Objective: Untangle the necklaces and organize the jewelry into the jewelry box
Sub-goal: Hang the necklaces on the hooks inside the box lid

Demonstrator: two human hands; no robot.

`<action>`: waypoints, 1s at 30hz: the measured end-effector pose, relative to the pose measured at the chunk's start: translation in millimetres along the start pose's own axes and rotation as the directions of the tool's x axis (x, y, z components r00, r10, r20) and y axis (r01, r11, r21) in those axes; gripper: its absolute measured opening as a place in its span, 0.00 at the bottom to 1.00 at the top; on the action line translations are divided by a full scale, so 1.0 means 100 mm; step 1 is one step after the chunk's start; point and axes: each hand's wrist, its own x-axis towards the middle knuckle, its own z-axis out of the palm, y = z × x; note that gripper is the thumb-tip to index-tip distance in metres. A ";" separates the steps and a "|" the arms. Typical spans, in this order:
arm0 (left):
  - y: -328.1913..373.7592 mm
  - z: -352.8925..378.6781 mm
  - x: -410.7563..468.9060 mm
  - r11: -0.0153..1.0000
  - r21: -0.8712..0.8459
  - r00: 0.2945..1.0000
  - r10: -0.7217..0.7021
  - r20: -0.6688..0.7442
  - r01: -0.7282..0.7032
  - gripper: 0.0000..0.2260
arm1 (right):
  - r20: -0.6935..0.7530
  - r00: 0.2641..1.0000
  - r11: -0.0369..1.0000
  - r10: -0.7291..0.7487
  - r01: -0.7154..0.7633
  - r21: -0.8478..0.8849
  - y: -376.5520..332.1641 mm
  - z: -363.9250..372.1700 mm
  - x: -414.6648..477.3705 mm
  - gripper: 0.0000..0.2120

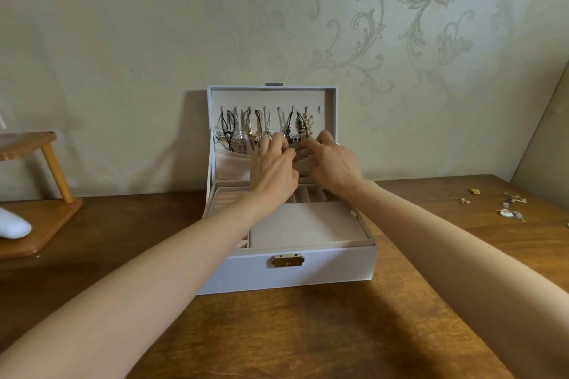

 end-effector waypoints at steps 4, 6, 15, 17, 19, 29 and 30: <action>0.01 0.03 -0.01 0.998 -0.030 0.999 -0.050 -0.011 0.049 0.12 | 0.003 1.000 0.999 -0.017 0.017 -0.045 0.03 0.06 -0.04 0.17; 0.02 0.03 -0.01 0.997 -0.030 0.997 -0.069 -0.016 0.069 0.11 | -0.037 0.999 1.000 -0.011 0.012 0.013 0.03 0.06 -0.04 0.18; 0.00 0.05 0.01 0.998 -0.056 0.998 -0.037 0.056 0.040 0.16 | -0.015 0.995 0.994 -0.096 0.097 0.043 0.02 0.06 -0.06 0.22; 0.00 0.05 0.01 0.999 -0.042 0.998 -0.017 0.068 0.020 0.15 | -0.015 0.995 0.994 -0.100 0.101 0.032 0.03 0.04 -0.06 0.22; 0.01 0.04 0.01 0.999 -0.042 0.996 -0.012 0.091 0.016 0.14 | 0.004 0.995 0.994 -0.104 0.104 0.015 0.03 0.03 -0.07 0.22; 0.02 -0.01 0.00 0.994 -0.091 0.980 -0.048 0.193 0.067 0.12 | -0.132 0.991 0.997 0.032 -0.023 0.068 -0.02 -0.03 -0.03 0.21; 0.02 -0.01 0.00 0.993 -0.097 0.979 -0.045 0.200 0.066 0.12 | -0.110 0.993 0.999 0.030 -0.026 0.045 -0.03 -0.03 -0.02 0.21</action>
